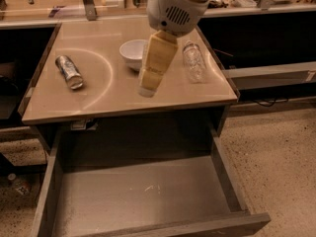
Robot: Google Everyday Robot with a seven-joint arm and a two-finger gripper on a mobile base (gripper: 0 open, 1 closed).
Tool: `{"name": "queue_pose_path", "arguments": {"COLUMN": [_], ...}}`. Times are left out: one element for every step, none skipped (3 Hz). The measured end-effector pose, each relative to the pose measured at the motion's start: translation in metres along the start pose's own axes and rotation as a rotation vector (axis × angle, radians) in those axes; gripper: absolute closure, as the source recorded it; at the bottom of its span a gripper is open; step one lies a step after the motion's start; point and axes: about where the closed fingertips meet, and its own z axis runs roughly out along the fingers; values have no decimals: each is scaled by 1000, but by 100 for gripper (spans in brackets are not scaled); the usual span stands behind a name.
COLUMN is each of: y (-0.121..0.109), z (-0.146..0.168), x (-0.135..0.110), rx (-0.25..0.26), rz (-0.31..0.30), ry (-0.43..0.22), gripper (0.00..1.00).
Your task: Place redbull can into top drawer
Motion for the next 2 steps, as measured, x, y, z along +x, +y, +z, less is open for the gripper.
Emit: {"name": "queue_pose_path", "arguments": {"y": [-28,-55], "z": [27,49], "x": [-37,-80], "rx": [-24,-66], "rz": [36,37], "ry": [-27,-67], "gripper": [0,0]}}
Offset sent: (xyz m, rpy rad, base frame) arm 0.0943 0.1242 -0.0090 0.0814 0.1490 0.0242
